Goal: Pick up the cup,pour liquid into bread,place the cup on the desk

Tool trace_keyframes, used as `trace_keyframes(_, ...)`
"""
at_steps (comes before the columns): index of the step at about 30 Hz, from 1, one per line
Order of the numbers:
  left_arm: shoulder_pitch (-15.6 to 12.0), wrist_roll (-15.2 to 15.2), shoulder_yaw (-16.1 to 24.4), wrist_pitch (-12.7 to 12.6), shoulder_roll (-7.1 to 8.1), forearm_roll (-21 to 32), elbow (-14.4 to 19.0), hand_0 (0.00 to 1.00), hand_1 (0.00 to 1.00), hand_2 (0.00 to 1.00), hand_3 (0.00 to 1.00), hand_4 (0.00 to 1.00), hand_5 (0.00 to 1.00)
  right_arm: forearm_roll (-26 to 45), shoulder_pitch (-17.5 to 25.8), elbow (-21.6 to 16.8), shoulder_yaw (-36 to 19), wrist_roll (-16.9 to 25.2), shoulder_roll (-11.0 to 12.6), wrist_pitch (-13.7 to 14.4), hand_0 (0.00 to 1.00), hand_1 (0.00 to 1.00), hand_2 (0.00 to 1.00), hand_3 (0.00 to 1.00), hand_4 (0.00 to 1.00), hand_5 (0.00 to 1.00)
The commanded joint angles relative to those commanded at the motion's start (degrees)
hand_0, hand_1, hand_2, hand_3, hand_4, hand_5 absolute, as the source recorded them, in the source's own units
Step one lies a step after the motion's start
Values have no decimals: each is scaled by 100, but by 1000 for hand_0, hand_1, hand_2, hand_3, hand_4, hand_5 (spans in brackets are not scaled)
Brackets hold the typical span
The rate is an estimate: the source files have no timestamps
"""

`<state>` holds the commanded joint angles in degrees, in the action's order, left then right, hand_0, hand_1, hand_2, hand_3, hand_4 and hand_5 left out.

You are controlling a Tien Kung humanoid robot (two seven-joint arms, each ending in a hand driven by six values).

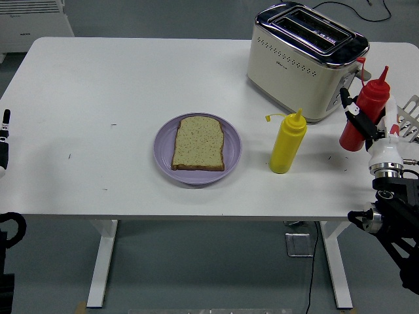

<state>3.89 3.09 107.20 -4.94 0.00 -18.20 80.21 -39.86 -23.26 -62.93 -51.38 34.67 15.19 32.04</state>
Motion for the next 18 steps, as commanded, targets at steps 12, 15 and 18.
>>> trace_keyframes(12, 1, -3, -3, 0, 0, 1, -4, 787, 744, 739, 682, 566, 998, 362, 9, 204, 211, 65, -87, 26, 174, 130, 221, 264, 774, 310)
trace_keyframes(15, 5, -3, -4, 0, 0, 1, -5, 787, 744, 739, 682, 566, 998, 398, -27, 318, 219, 81, -131, 23, 174, 130, 221, 264, 774, 310)
trace_keyframes(18, 9, -4, -9, 1, 0, 1, -6, 787, 744, 738, 682, 566, 998, 457, -48, 398, 209, 101, -162, 10, 176, 130, 223, 265, 775, 309)
